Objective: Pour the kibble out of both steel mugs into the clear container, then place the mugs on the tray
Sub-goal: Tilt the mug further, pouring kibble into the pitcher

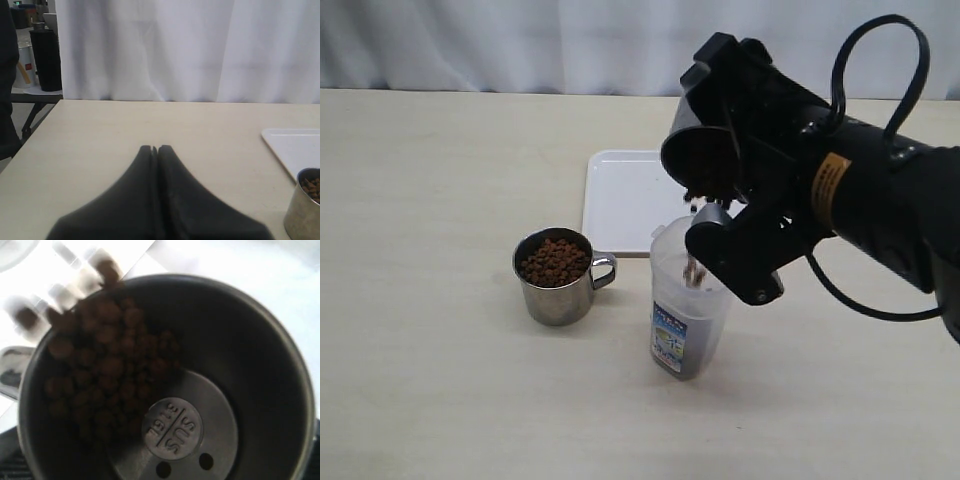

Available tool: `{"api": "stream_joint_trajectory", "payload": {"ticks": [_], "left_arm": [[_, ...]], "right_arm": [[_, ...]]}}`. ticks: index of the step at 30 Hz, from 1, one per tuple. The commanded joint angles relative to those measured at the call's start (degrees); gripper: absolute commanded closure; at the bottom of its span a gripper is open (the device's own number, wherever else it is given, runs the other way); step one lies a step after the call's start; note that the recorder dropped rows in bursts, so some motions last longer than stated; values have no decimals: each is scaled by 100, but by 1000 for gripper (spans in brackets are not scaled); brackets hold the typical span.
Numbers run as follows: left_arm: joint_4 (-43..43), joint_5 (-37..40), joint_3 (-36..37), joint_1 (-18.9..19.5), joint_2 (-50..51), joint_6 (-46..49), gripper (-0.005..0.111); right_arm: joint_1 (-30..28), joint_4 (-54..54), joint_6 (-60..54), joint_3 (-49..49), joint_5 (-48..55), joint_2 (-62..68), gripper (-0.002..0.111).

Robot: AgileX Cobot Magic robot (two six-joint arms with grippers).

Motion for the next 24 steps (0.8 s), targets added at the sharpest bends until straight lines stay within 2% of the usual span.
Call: {"api": "stream_joint_trajectory", "payload": {"ticks": [1,11,16,24], "left_arm": [[-32,-69,13,-37,-15,27,107],[-32,-69,13,-37,-15,27,107],[-15,-69,13,-37,-15,27,107],[-25,-69,13,-37,-15,27,107]], "right_arm": [[23,-90,-31,-47,112,-21,104],[23,-90,120,-47,112,-21,104],[487,-90,183,-36,854,-21,104],[487,-90,-54,-36,897,-21,104]]}}
